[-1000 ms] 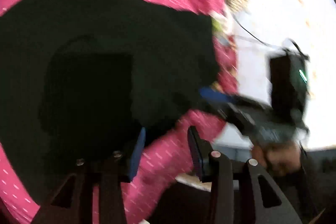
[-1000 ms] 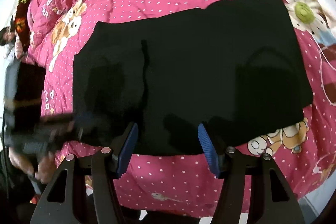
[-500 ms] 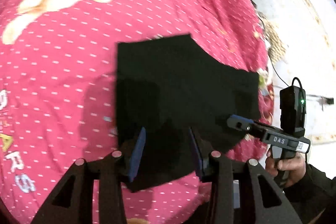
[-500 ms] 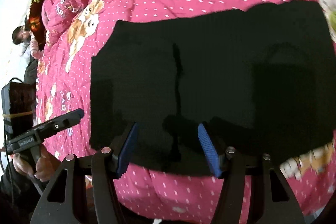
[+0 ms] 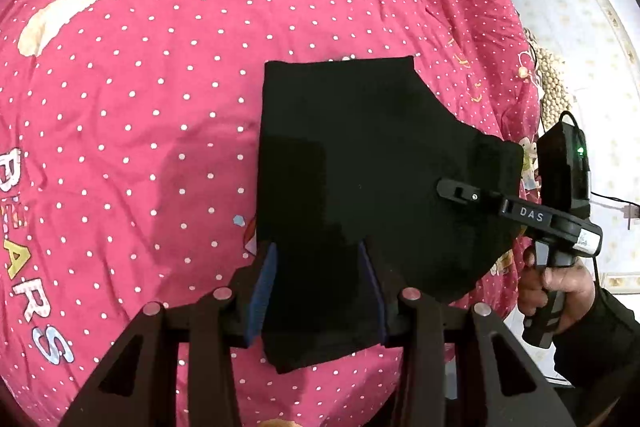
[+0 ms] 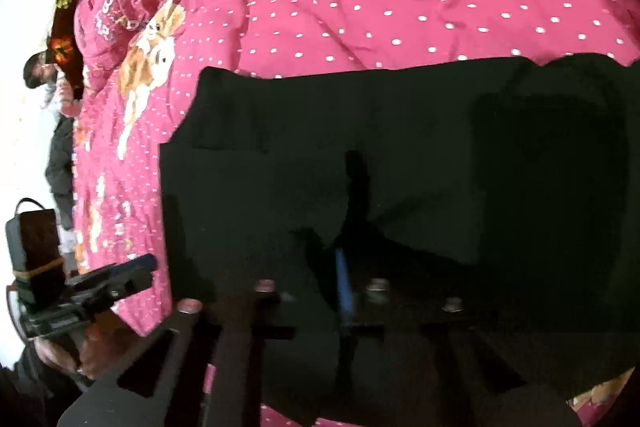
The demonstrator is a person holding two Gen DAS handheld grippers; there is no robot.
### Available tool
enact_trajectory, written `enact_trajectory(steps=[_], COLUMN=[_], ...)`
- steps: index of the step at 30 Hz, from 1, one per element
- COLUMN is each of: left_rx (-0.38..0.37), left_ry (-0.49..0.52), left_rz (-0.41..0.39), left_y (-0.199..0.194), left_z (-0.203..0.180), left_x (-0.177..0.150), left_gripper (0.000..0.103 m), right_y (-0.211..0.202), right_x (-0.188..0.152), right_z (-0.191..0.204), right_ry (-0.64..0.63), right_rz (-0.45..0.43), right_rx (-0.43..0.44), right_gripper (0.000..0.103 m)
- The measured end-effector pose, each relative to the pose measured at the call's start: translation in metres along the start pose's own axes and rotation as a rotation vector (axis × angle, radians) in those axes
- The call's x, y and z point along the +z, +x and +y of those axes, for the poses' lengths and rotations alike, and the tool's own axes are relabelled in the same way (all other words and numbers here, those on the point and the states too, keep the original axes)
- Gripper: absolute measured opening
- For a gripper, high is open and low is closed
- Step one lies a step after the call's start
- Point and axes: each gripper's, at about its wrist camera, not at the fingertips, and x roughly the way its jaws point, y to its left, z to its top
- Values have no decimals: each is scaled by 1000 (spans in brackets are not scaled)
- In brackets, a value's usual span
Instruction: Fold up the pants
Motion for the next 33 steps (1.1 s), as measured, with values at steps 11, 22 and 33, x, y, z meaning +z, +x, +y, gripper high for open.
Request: enact_trajectory(steps=[11,22,33], left_rx=[22,10,218], left_ry=[10,107,235], left_rz=[-17,67,-28], left_y=[-4,19,-6], left_z=[-2,-35,-86], left_x=[6,-25,-41], left_gripper=[43,43,43], right_y=[-5,-23,-37], right_x=[6,-46,-82], right_z=[1,20,24], right_ry=[-45,-164,-231], right_rz=[-7,-2,-18], right_rx=[-59,-108,-174], right_gripper=[5,5,5])
